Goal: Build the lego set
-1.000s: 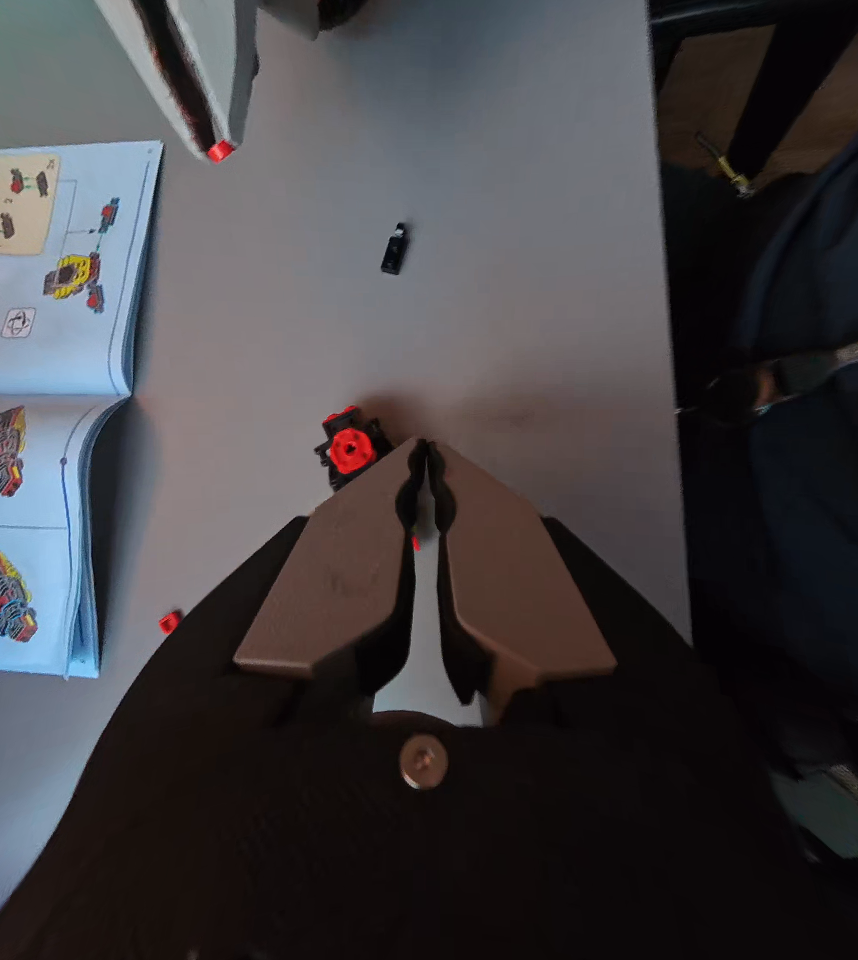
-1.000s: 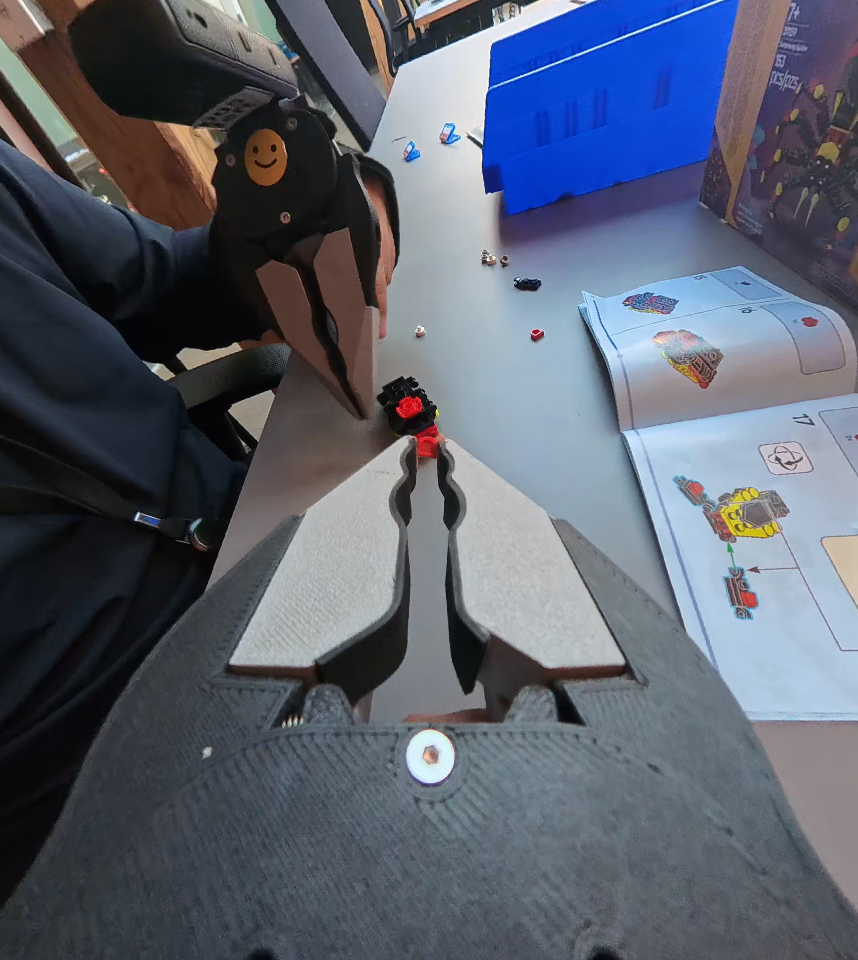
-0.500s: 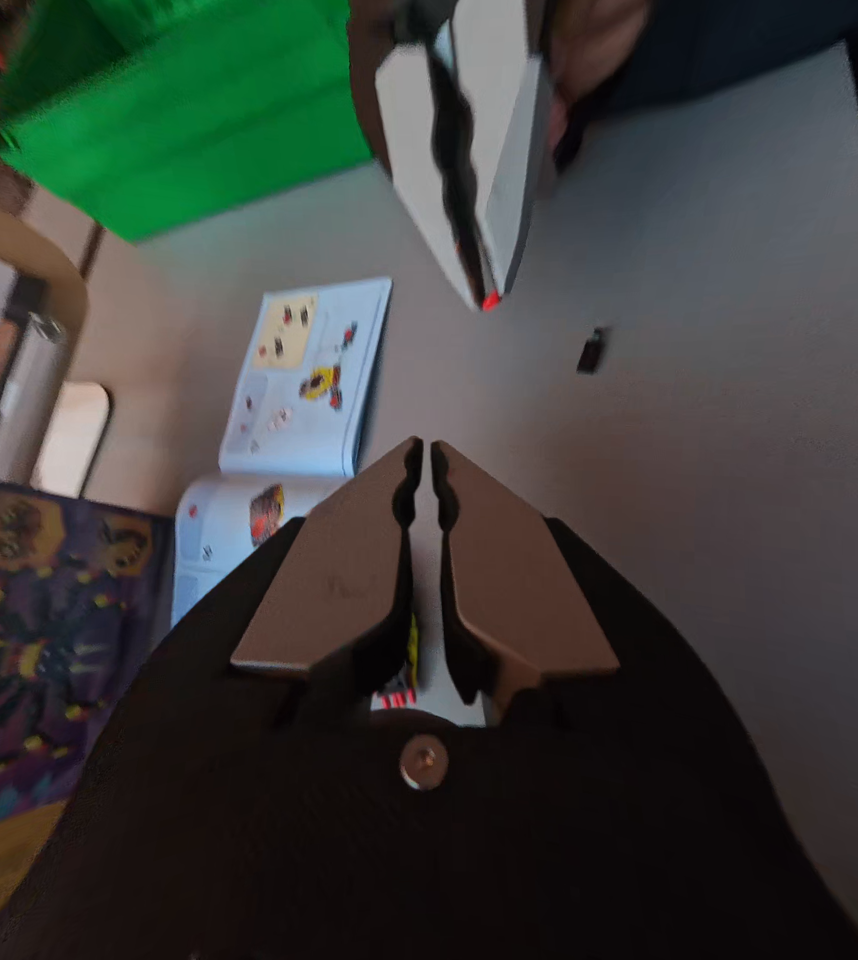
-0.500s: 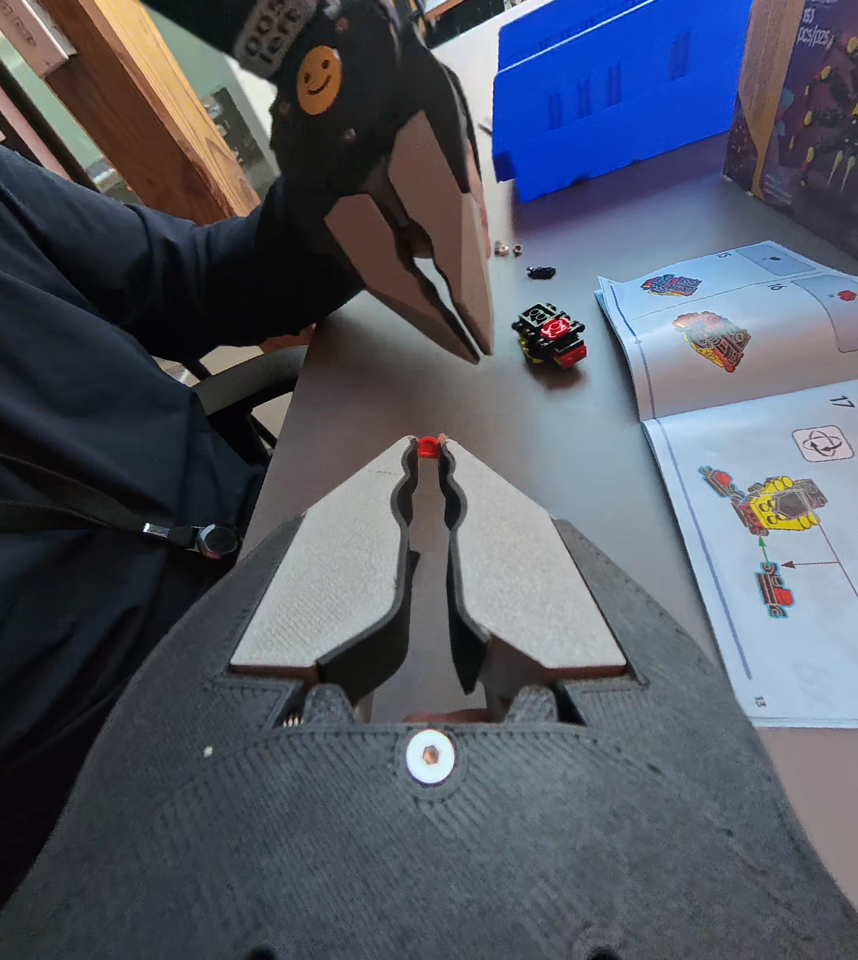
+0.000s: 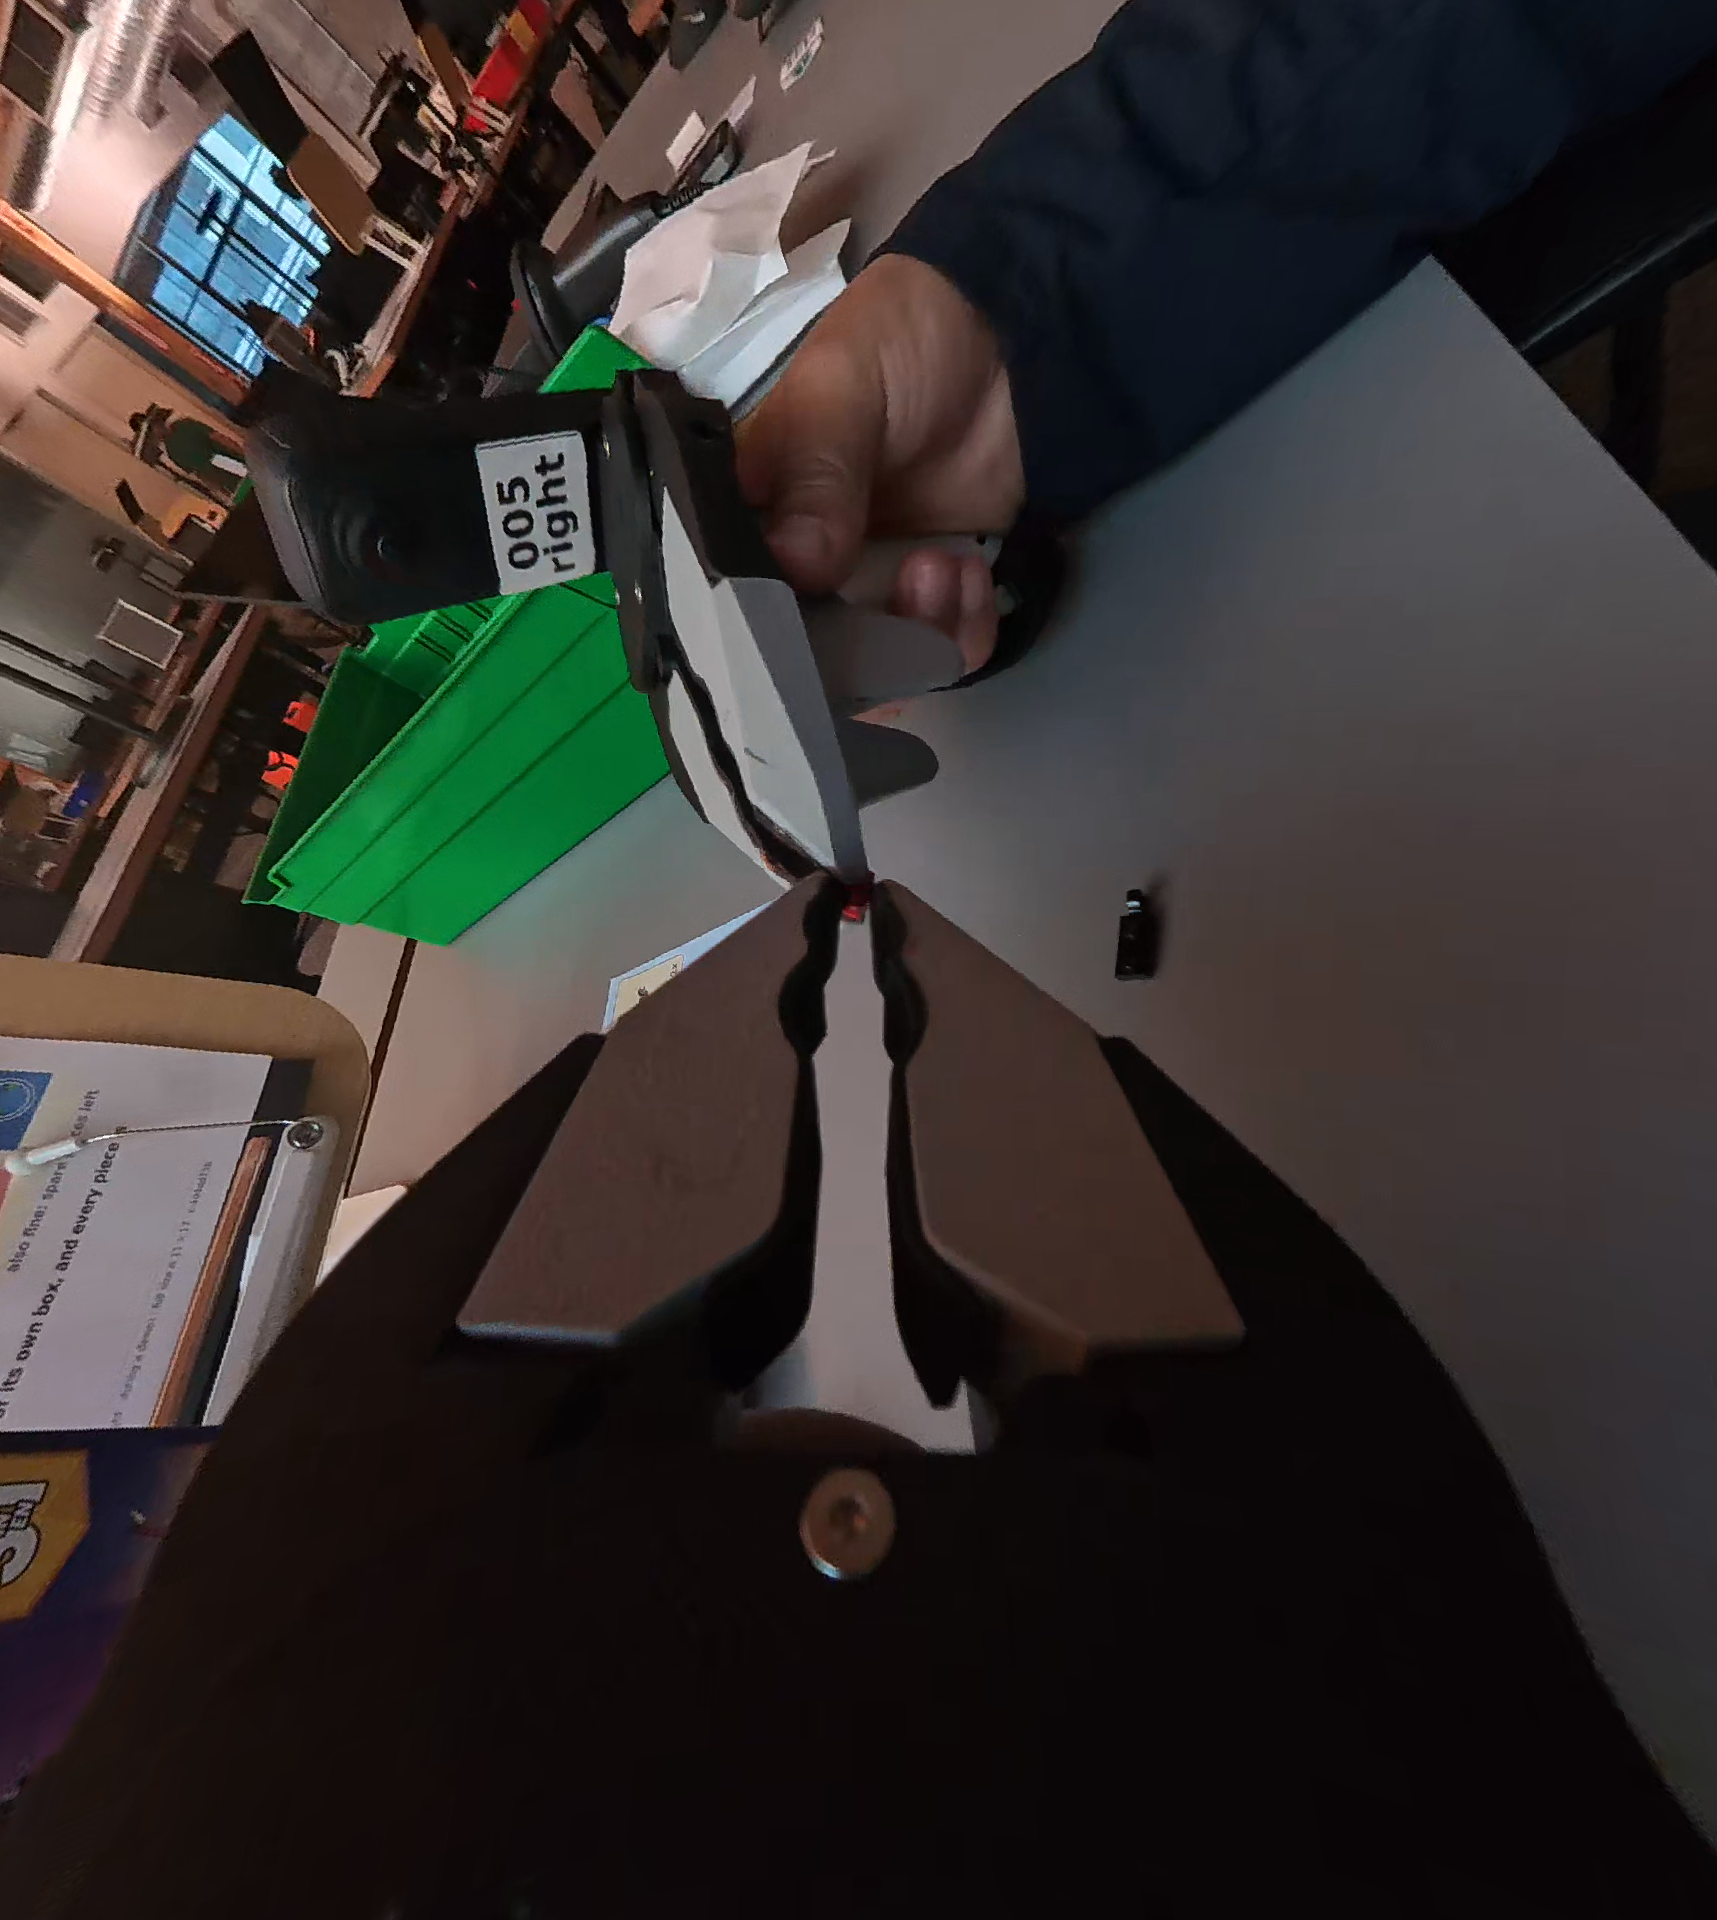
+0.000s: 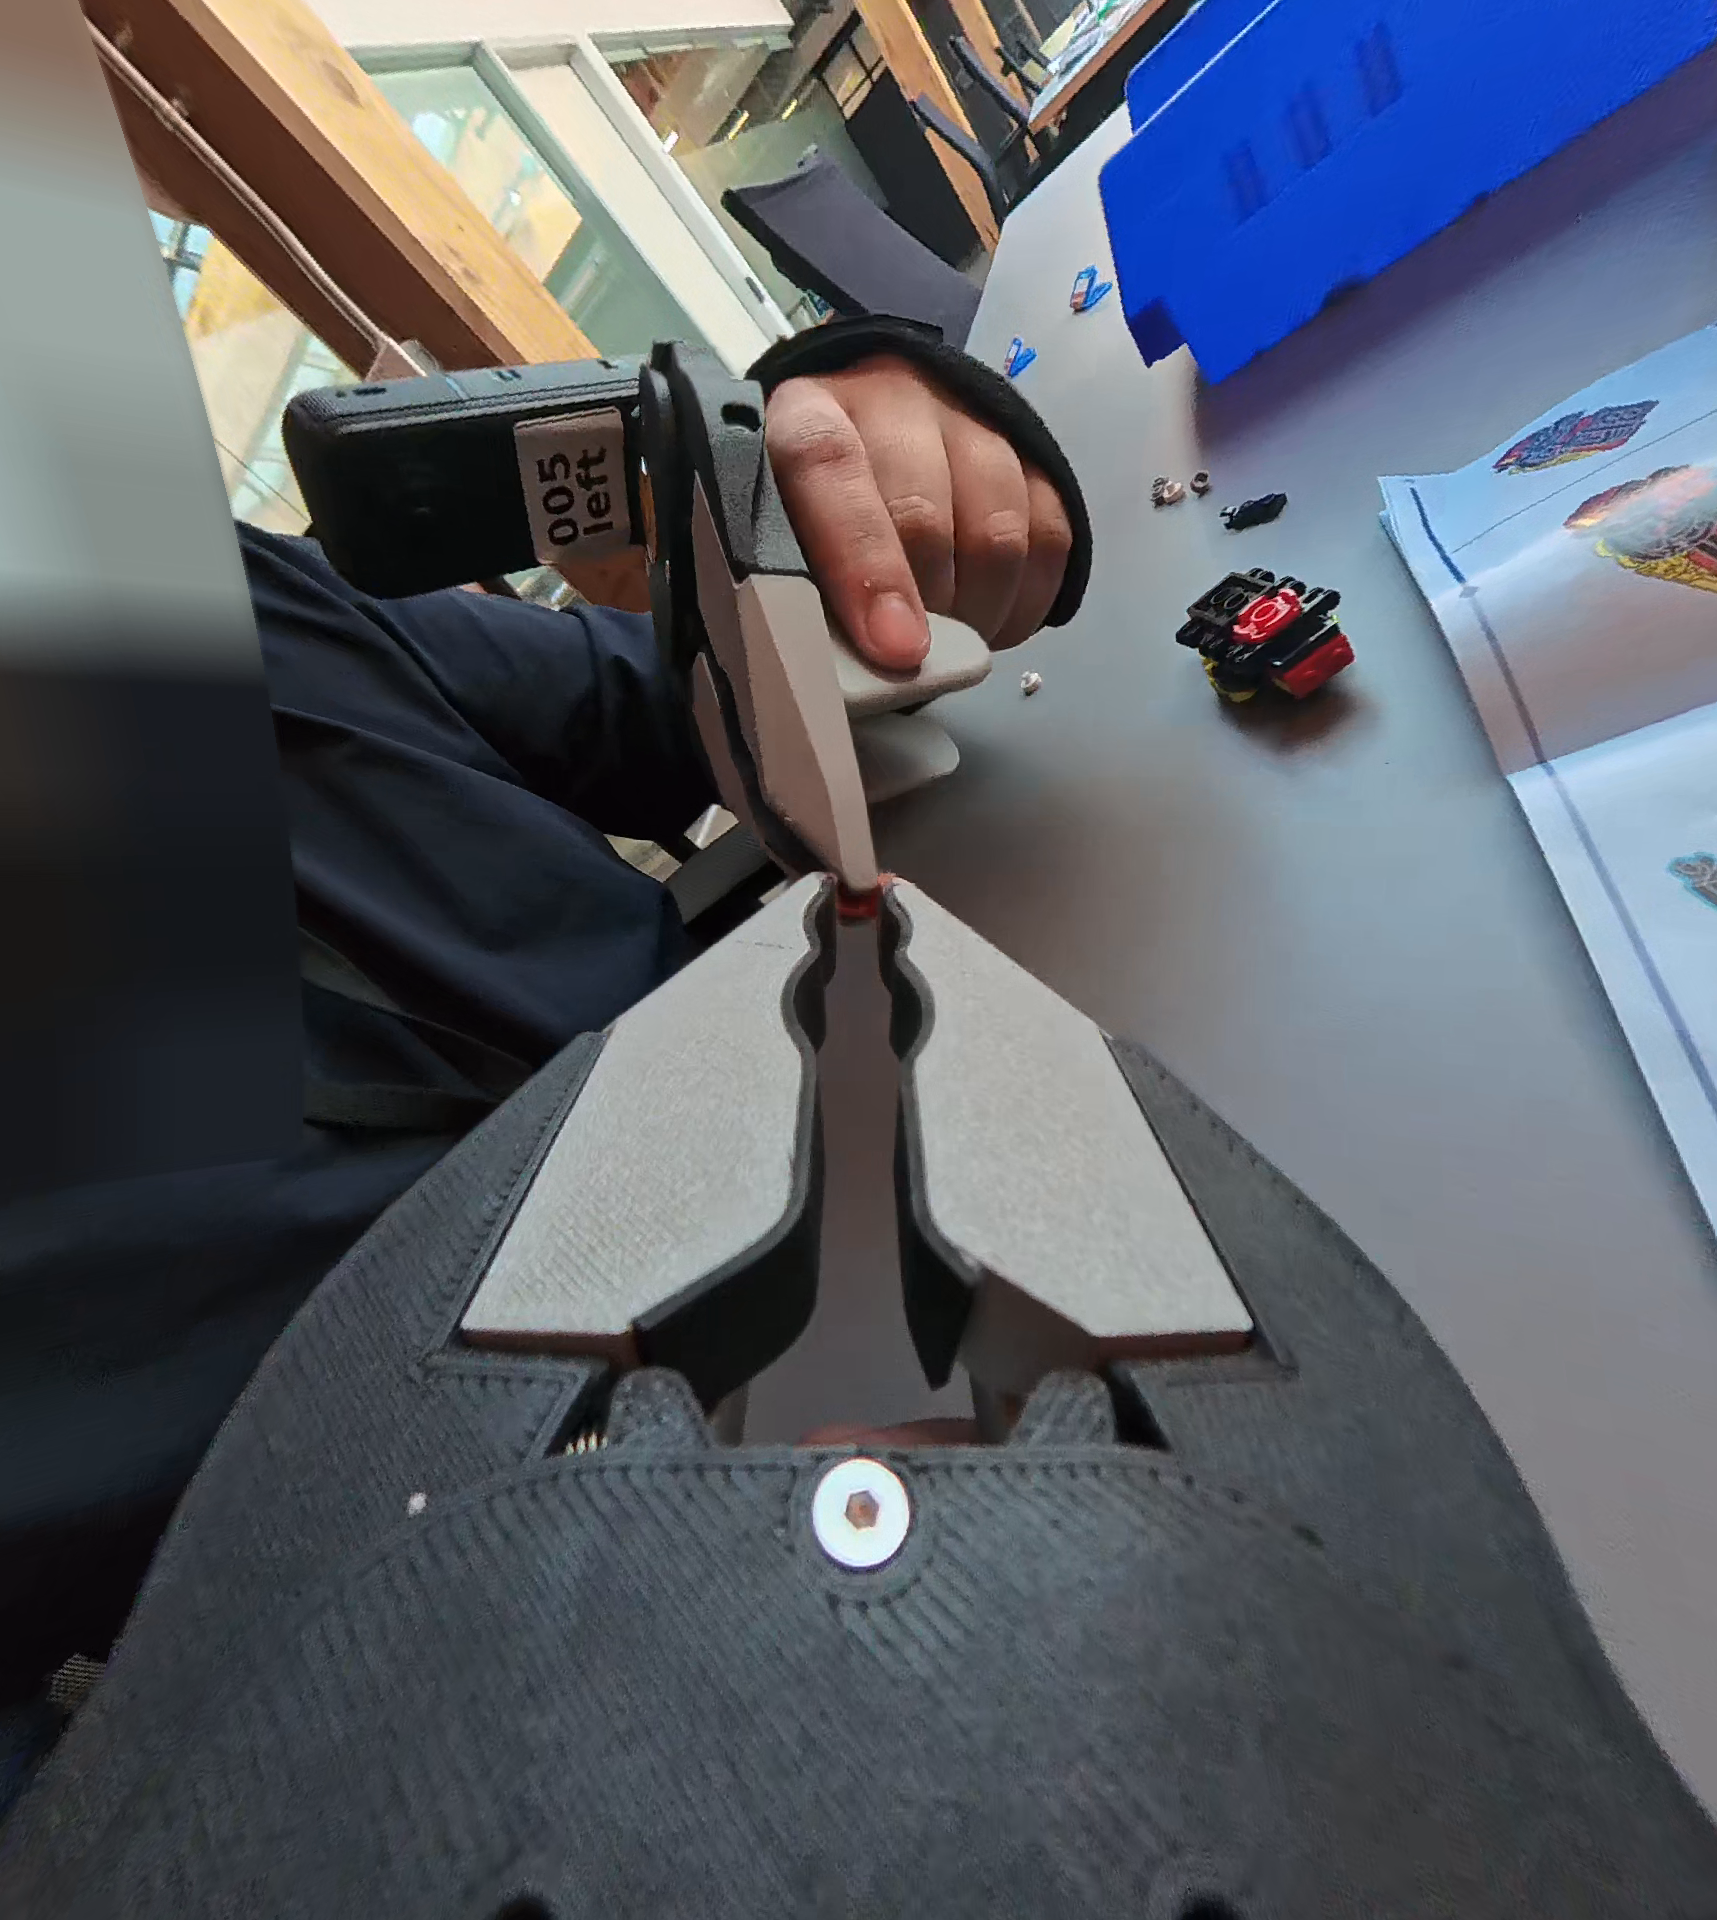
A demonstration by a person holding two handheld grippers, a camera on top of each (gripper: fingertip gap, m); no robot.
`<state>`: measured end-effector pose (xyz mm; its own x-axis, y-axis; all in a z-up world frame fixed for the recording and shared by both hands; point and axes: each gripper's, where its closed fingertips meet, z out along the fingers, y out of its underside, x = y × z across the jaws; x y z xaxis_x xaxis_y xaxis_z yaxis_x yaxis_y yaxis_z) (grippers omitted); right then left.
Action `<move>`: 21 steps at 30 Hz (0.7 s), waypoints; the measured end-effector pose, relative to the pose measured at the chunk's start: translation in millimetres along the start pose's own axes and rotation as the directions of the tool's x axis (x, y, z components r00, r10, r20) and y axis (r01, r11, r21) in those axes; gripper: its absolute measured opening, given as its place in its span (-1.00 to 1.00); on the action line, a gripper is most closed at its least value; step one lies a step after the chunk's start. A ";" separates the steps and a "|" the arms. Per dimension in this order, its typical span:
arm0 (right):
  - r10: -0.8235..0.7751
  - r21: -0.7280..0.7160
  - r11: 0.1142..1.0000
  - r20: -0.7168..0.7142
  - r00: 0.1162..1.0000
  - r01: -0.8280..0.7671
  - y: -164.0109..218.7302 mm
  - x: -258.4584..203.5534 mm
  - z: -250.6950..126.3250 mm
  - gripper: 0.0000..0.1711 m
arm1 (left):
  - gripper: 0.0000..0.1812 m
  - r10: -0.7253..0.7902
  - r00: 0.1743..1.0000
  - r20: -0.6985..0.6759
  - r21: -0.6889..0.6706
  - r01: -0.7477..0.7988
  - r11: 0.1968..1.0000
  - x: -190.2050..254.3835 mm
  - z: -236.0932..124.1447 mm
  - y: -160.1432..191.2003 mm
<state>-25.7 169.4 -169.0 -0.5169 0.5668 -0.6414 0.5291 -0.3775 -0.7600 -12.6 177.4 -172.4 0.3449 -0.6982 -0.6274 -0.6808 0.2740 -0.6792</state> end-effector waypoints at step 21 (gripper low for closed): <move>-0.819 -0.383 0.532 -0.459 0.344 0.756 -22.3 0.5 0.6 -0.88 | -0.99 -0.898 0.065 -0.435 -0.130 0.982 0.134 -19.9 -12.2 1.9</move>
<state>-38.1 177.6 -152.4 -0.3028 0.8402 0.4498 0.1483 0.5078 -0.8486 -28.7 183.8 -156.6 0.3530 -0.5787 0.7352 0.1639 -0.7353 -0.6576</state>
